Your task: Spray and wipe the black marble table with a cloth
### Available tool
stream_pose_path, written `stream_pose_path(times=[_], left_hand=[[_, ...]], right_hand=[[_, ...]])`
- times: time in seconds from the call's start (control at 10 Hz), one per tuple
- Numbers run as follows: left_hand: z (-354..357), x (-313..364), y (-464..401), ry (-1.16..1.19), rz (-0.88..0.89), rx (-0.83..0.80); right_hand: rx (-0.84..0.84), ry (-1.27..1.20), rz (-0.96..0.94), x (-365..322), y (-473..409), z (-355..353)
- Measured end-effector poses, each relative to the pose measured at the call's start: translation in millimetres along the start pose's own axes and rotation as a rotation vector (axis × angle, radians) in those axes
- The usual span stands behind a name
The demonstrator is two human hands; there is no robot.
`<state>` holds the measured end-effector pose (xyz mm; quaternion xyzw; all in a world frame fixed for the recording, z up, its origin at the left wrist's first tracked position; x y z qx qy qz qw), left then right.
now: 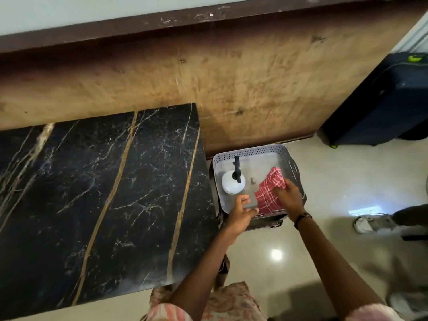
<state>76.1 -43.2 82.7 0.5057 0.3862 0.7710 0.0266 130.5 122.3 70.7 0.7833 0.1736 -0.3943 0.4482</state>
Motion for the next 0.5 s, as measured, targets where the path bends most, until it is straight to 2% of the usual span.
stream_pose_path(times=[0.1,0.3,0.5], left_hand=[[1.6,0.7,-8.5,-0.011,-0.029,0.019],[-8.9,3.2,-18.8,-0.008,-0.035,0.084],[-21.7,1.1,-26.6,-0.012,-0.033,0.115]], right_hand=[[-0.006,0.119,0.028,-0.1,-29.4,-7.2],[-0.118,0.099,0.017,-22.1,-69.7,-19.9],[0.162,0.302,0.260,5.5,-88.4,-46.3]])
Point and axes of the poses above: each hand's wrist, its own y-axis away from the middle knuckle, its own z-axis out of the palm, x = y × z, the point moved 2 cm from there along -y, towards the middle knuckle, and after that the axes turned 11 degrees about -x, right-handed, at the moved point
